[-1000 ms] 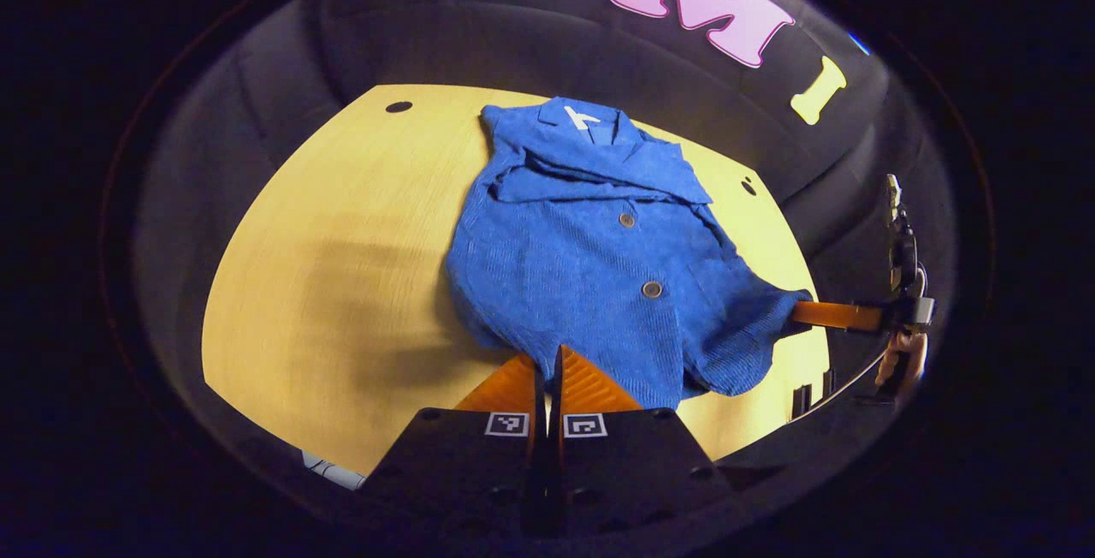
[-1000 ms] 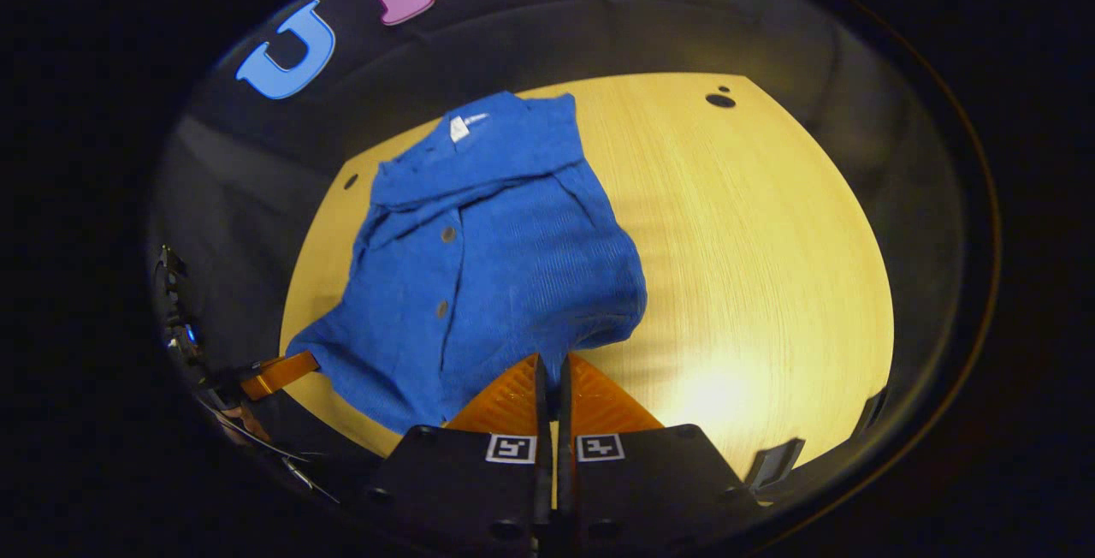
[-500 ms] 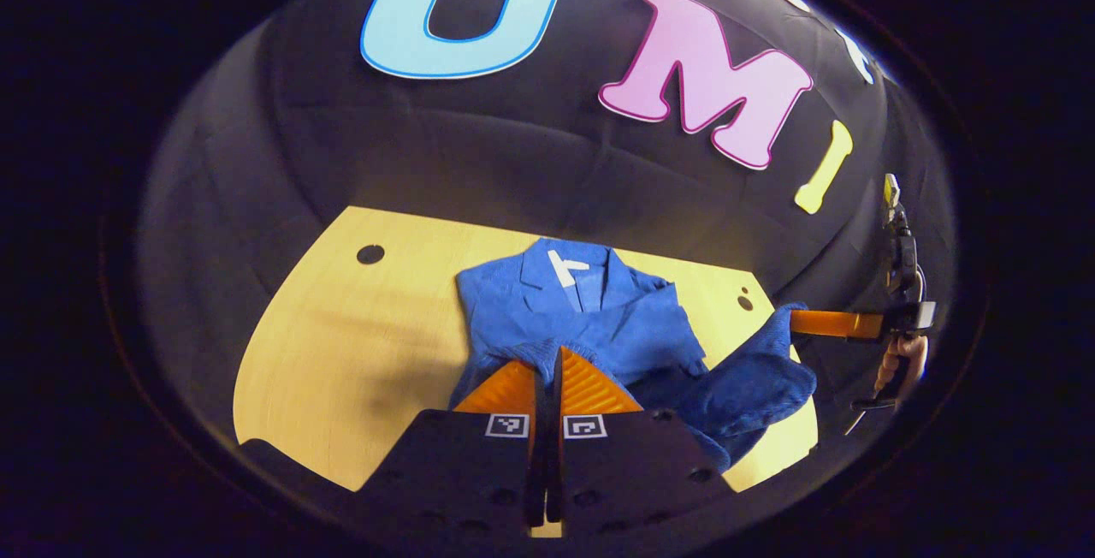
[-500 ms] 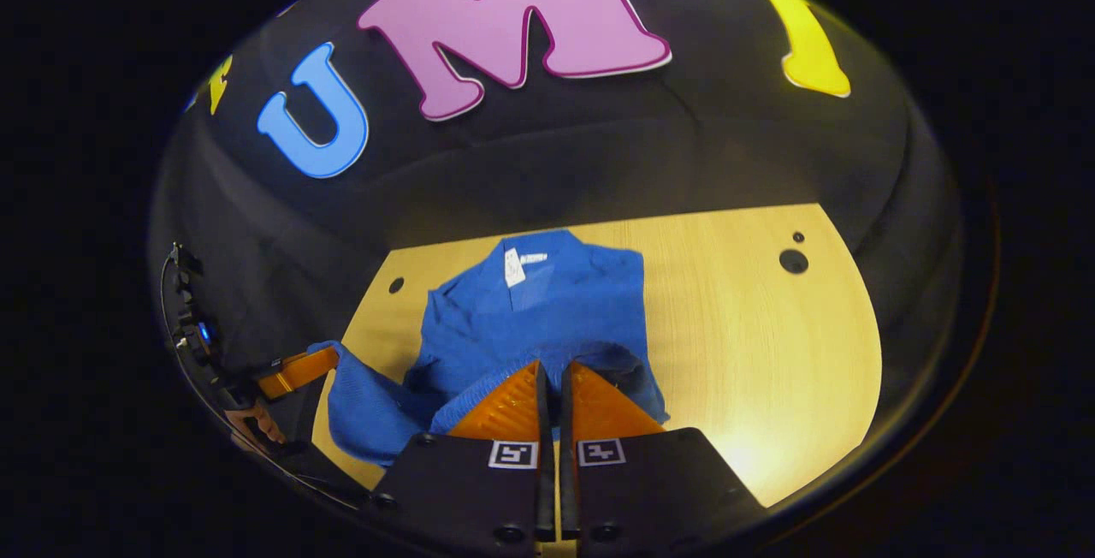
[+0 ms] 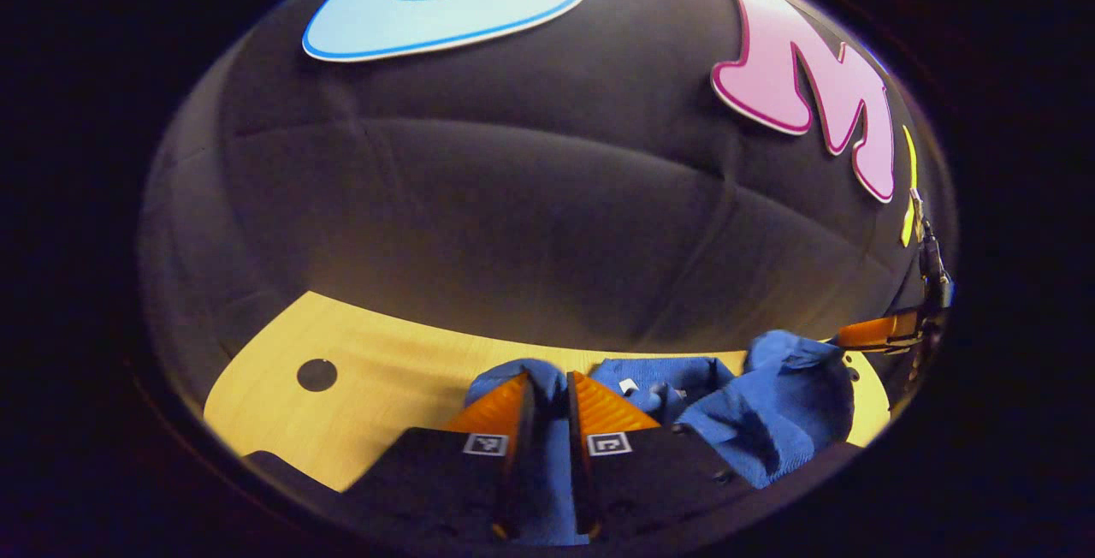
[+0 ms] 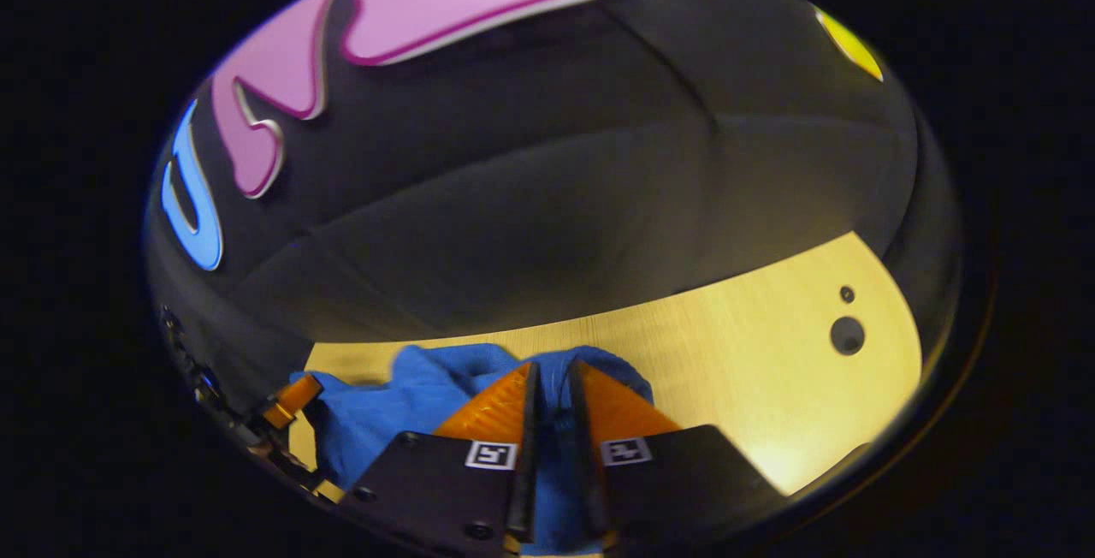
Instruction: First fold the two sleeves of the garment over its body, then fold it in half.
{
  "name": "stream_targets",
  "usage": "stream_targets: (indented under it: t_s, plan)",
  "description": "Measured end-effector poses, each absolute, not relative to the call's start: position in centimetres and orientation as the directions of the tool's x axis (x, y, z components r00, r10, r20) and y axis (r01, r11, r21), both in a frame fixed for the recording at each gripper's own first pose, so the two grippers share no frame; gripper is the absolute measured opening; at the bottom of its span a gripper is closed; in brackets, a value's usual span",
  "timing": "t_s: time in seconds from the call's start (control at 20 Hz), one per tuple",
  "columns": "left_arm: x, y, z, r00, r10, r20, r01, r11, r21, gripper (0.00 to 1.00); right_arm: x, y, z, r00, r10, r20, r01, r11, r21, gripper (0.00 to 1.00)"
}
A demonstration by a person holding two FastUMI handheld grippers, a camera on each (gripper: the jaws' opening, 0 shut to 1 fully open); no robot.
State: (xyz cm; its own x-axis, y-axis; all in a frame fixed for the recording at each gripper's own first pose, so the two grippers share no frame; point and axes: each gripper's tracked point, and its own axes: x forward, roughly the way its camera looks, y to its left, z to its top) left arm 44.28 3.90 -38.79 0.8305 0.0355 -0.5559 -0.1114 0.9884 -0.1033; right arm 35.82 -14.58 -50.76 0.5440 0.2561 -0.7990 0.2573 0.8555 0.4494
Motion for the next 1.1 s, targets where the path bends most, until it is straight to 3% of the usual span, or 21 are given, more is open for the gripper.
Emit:
stream_targets:
  t_s: [0.05, 0.1, 0.2, 0.25, 0.5, 0.65, 0.7, 0.75, 0.8, 0.85, 1.1]
  plan:
    - [44.1, 4.2, -39.8, 0.815, 0.06, -0.576, -0.125, 0.989, -0.074, 0.51, 35.5, -15.5, -51.2, 0.541, 0.238, -0.807, 0.254, 0.868, 0.426, 0.28]
    - [42.1, 3.9, -40.4, 0.757, 0.063, -0.65, -0.116, 0.993, -0.039, 0.85, 35.4, -16.6, -51.1, 0.568, 0.2, -0.798, 0.234, 0.89, 0.39, 0.5]
    - [40.7, 3.2, -39.2, 0.764, 0.061, -0.642, -0.101, 0.995, -0.025, 0.82, 34.3, -17.6, -48.2, 0.638, 0.129, -0.759, 0.21, 0.919, 0.334, 0.92]
    - [39.6, 2.9, -37.5, 0.783, 0.063, -0.619, -0.103, 0.994, -0.028, 0.85, 33.5, -17.4, -46.7, 0.656, 0.122, -0.745, 0.202, 0.922, 0.329, 0.99]
    - [32.0, 0.5, -24.9, 0.901, 0.036, -0.433, -0.085, 0.992, -0.095, 0.85, 26.6, -17.1, -34.5, 0.81, 0.024, -0.585, 0.134, 0.965, 0.225, 0.98]
    - [24.6, -0.7, -15.8, 0.959, 0.004, -0.284, -0.055, 0.984, -0.171, 0.84, 21.1, -15.6, -24.3, 0.909, 0.009, -0.416, 0.068, 0.983, 0.168, 0.98]
    - [20.1, -1.0, -10.3, 0.989, -0.008, -0.146, -0.013, 0.99, -0.144, 0.87, 17.6, -14.5, -18.2, 0.953, 0.005, -0.303, 0.039, 0.989, 0.142, 0.97]
    - [17.9, -1.1, -8.5, 0.995, -0.007, -0.098, -0.004, 0.994, -0.111, 0.83, 16.2, -14.1, -15.7, 0.969, 0.006, -0.247, 0.027, 0.991, 0.129, 0.98]
    - [15.5, -1.4, -6.5, 0.999, -0.002, -0.052, -0.003, 0.996, -0.084, 0.82, 14.4, -13.6, -13.5, 0.977, 0.007, -0.215, 0.02, 0.992, 0.124, 0.9]
    - [12.5, -1.8, -4.9, 1.0, -0.009, -0.013, 0.008, 0.999, -0.052, 0.82, 12.9, -12.6, -12.1, 0.982, 0.01, -0.189, 0.013, 0.992, 0.123, 0.97]
    - [-0.7, -4.0, -2.1, 0.998, -0.057, 0.025, 0.059, 0.994, -0.092, 0.82, 2.4, -9.1, -7.9, 0.982, 0.049, -0.184, -0.03, 0.994, 0.106, 0.96]
